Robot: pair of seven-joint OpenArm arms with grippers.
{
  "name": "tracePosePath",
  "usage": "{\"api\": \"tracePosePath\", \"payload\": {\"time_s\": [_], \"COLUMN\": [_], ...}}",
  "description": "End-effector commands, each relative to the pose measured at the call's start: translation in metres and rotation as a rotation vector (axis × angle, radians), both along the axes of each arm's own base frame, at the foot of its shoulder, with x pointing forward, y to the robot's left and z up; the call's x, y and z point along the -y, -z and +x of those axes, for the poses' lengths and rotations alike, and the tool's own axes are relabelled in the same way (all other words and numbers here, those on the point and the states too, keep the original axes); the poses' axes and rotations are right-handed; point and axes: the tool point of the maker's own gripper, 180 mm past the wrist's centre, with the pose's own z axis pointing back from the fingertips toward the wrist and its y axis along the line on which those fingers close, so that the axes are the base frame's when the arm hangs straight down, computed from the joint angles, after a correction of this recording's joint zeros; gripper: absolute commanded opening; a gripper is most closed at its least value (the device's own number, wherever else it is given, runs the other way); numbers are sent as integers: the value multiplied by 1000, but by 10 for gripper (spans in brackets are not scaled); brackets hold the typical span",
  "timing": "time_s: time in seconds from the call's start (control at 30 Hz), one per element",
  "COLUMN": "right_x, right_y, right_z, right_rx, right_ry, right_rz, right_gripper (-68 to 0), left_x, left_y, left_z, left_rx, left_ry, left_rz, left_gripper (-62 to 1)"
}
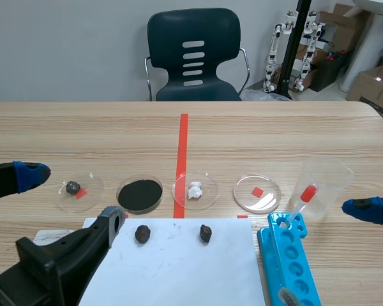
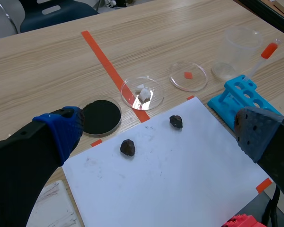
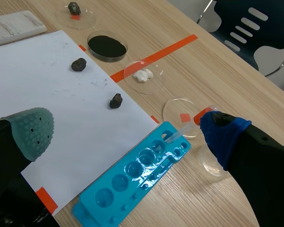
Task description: Return to the home posture
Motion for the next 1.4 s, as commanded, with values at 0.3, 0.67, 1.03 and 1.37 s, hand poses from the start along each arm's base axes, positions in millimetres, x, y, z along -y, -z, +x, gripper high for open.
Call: {"api": "tracePosePath", "payload": {"time_s": [0.3,0.67,1.03,1.37], "right_x": [0,0,0,0], "right_y": [-6,-6,-6,-6], "right_z": [3,3,3,3], "right_rx": [23,23,23,23], "right_ry": [-3,-3,-3,-3], "right_rz": [10,10,10,10], "right_gripper": [-20,-20,-20,-20], "left_x": [2,5,6,6], "left_y": [-6,-7,-7,-7], "left_z": [1,-2,-2,-1], "left_rx": [18,16,16,19], "left_ry": [3,25,28,27], "left_rz": [-16,-21,-22,-23], "left_gripper": [14,14,14,14]}}
